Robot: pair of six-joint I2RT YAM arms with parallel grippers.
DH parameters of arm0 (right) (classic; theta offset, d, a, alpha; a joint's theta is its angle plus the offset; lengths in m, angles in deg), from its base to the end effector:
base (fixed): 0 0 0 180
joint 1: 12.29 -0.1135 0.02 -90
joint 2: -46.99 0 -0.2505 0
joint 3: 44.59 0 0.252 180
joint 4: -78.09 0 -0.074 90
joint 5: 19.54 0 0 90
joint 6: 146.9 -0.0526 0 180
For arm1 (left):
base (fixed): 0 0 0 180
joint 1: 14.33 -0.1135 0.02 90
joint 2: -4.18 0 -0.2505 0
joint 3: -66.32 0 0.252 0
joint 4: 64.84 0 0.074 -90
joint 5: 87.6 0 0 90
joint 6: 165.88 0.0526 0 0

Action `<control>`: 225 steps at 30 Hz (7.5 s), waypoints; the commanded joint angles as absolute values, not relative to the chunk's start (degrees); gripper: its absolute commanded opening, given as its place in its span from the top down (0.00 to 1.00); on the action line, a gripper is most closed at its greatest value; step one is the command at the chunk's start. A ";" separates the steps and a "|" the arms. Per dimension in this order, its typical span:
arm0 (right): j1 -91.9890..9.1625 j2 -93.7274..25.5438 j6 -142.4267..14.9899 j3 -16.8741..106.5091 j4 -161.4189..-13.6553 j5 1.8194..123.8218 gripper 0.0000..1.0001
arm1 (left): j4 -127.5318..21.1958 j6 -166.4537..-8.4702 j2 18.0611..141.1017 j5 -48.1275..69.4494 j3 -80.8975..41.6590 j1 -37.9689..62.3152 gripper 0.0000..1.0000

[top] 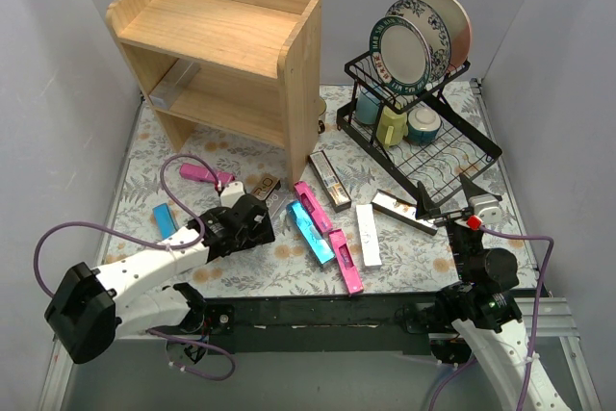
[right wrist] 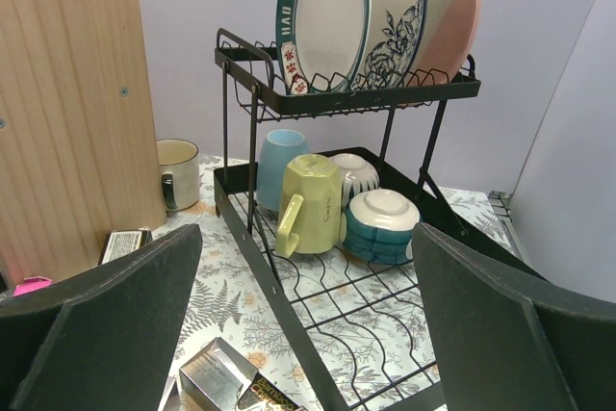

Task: Place and organize the toothpastes onto the shelf
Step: Pick up the toothpaste from the center of the board, then place the toothpaste on the shelf.

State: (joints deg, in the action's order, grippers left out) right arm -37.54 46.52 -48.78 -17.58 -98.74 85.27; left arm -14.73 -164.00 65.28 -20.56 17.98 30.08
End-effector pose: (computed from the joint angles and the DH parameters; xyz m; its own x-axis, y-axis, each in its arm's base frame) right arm 0.1048 0.0346 0.2777 0.3834 0.0299 -0.9231 -0.1475 0.9886 -0.0293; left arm 0.1576 -0.1257 0.1682 -0.5379 -0.7614 -0.3619 -0.6184 0.6481 -0.4444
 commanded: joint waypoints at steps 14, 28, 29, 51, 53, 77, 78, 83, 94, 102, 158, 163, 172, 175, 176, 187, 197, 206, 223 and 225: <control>-37.95 45.58 -48.55 -16.58 -101.40 84.96 0.02 | -24.17 -156.75 75.10 -24.41 17.31 31.55 0.05; -37.95 45.49 -48.55 -16.75 -101.67 84.88 0.01 | -24.69 -159.37 76.33 -24.84 18.97 36.74 0.21; -37.95 45.49 -48.55 -16.75 -101.67 84.79 0.01 | -24.78 -159.90 77.29 -25.80 18.63 36.74 0.22; -37.95 45.76 -48.29 -16.75 -101.67 85.05 0.01 | -6.97 -165.79 72.91 -22.83 8.70 37.44 0.69; -37.95 45.67 -48.29 -16.75 -101.67 84.96 0.01 | -4.41 -165.79 71.07 -22.91 5.10 37.44 0.71; -37.95 45.49 -48.47 -16.58 -101.32 84.70 0.02 | -10.35 -129.80 66.48 -17.11 -20.48 15.48 0.78; -37.95 45.58 -48.38 -16.58 -101.58 84.79 0.01 | -11.76 -127.85 67.19 -17.11 -20.49 14.60 0.78; -37.95 45.06 -48.38 -16.49 -101.58 84.17 0.01 | -22.47 -119.49 71.58 -9.04 -21.19 4.34 0.77; -37.95 45.85 -48.38 -16.58 -101.49 84.96 0.01 | -32.43 -113.33 81.51 1.34 -23.48 -7.63 0.69; -37.95 46.11 -48.38 -16.58 -101.49 85.23 0.02 | -33.92 -114.46 82.49 1.35 -21.38 -9.32 0.47; -38.04 49.89 -48.38 -16.93 -101.32 86.11 0.01 | -63.19 -188.73 69.74 -3.40 9.31 -12.65 0.21; -38.04 49.89 -48.47 -16.93 -101.32 86.02 0.01 | -64.42 -188.91 71.50 -2.17 9.57 -13.53 0.23; -38.04 49.80 -48.38 -16.93 -101.32 86.02 0.01 | -66.80 -189.17 73.35 0.20 9.40 -14.24 0.37; -38.04 49.80 -48.38 -16.93 -101.32 85.93 0.01 | -66.97 -189.17 73.17 0.73 9.13 -16.26 0.49; -38.13 49.89 -48.38 -16.93 -101.32 86.02 0.01 | -67.06 -189.09 73.17 0.99 9.04 -17.22 0.51; -38.13 50.15 -48.29 -16.93 -101.32 86.28 0.01 | -66.71 -186.98 76.95 10.04 4.48 -25.66 0.59; -38.13 49.89 -48.38 -16.84 -101.05 86.28 0.01 | -69.69 -187.24 81.34 12.68 3.33 -27.86 0.59; -38.13 49.54 -48.20 -16.84 -101.14 86.28 0.01 | -70.22 -186.98 83.54 11.98 1.31 -28.48 0.58; -38.13 49.10 -48.29 -16.84 -101.23 85.84 0.01 | -67.50 -185.13 83.20 13.12 -0.01 -30.41 0.21; -38.13 49.10 -48.38 -16.84 -101.14 85.75 0.01 | -66.54 -184.96 82.40 13.47 0.08 -30.67 0.16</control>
